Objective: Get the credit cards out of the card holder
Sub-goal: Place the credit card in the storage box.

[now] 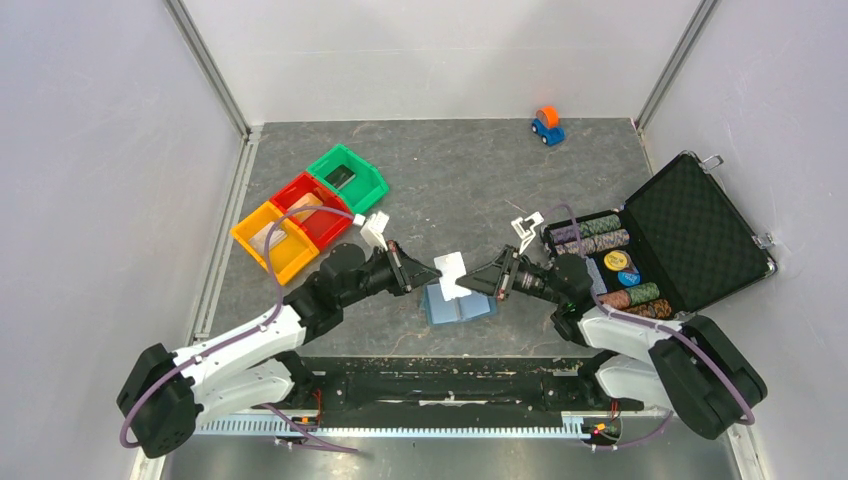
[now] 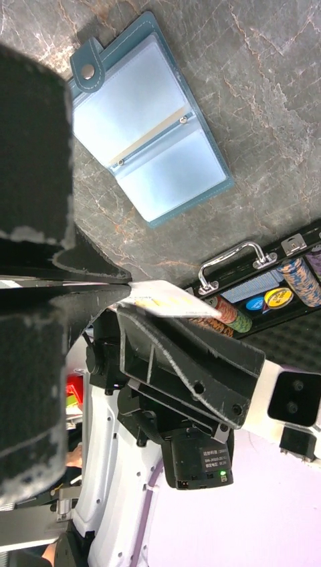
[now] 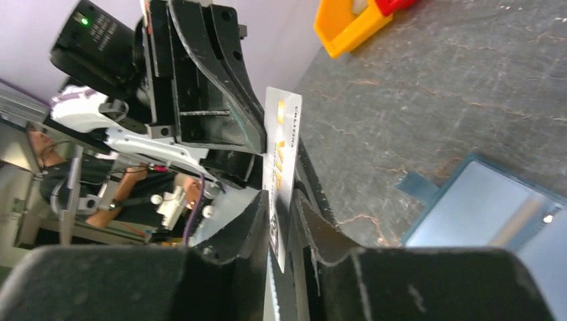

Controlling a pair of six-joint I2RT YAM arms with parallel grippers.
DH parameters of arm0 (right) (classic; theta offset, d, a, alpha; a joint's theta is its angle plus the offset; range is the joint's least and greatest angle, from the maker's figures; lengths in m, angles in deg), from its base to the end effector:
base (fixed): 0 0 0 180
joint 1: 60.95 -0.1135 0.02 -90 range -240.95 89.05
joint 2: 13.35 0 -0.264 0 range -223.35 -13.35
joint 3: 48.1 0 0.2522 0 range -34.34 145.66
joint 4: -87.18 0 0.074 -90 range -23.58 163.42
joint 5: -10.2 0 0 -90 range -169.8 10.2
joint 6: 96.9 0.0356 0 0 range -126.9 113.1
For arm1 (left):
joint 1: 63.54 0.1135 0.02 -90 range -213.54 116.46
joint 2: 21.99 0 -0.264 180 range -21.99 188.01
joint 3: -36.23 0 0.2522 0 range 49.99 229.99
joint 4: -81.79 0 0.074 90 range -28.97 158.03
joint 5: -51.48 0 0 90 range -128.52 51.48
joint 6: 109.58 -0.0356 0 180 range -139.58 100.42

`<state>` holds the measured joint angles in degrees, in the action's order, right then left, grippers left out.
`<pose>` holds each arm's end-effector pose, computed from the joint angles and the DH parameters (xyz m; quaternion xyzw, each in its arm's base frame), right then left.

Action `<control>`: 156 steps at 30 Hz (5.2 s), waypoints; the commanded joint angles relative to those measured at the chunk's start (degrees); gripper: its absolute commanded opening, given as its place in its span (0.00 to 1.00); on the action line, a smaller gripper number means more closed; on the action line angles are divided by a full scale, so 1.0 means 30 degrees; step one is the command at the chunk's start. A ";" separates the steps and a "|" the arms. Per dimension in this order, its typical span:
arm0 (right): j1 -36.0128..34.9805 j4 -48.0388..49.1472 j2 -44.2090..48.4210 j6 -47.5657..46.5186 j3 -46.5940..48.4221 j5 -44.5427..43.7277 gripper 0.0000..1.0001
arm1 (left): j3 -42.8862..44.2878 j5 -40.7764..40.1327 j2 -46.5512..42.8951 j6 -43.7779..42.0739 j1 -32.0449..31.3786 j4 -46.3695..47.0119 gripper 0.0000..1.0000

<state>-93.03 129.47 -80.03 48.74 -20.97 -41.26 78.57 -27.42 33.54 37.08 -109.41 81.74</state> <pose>0.1676 0.1312 0.2002 -0.1009 0.6864 0.6376 0.3349 0.1498 -0.1642 0.2487 -0.0136 0.7824 -0.5295 0.3275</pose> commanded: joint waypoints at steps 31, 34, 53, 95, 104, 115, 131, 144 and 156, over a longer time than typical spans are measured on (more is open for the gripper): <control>0.0603 -0.3806 -0.0539 -0.5955 0.1494 0.8057 0.00 | 0.6129 0.7496 0.3069 -0.7470 0.0465 -0.8425 0.52; 0.0555 -0.3772 -0.0596 -0.5950 0.1485 0.8112 0.00 | 0.6330 0.7579 0.3407 -0.7705 0.0465 -0.8400 0.49; 0.0569 -0.4589 0.0376 -0.5780 0.1519 0.5583 0.48 | 0.5644 0.7954 0.3198 -0.6671 0.1823 -0.7585 0.02; 0.0763 -0.8200 0.5093 -0.7194 0.0264 0.1185 0.98 | 0.8842 -0.1467 0.4614 -0.7324 2.4751 -1.0985 0.02; 0.0758 -0.8412 0.5165 -0.7188 0.0607 0.1126 0.98 | 0.7896 -0.2054 0.6375 -0.6730 2.5037 -0.7926 0.02; 0.0775 -0.9610 0.5805 -0.7711 0.0938 0.0521 0.98 | 0.7657 -0.1436 0.8248 -0.6839 2.5057 -0.6961 0.02; 0.0775 -1.0202 0.5960 -0.8041 0.1254 0.0189 0.98 | 0.7729 -0.1723 1.0021 -0.7253 2.4997 -0.6662 0.07; 0.0760 -1.0590 0.5996 -0.8087 0.1185 -0.0043 0.98 | 0.7898 -0.1952 1.0155 -0.7435 2.4957 -0.7086 0.22; 0.0793 -1.1823 0.5898 -0.8351 0.1491 -0.0520 0.98 | 0.8576 -0.1969 1.0000 -0.7531 2.4957 -0.7897 0.35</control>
<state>-90.82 94.94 -62.89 25.27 -19.62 -41.21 101.50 -32.63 63.75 16.34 -34.48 58.12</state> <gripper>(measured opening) 0.979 0.337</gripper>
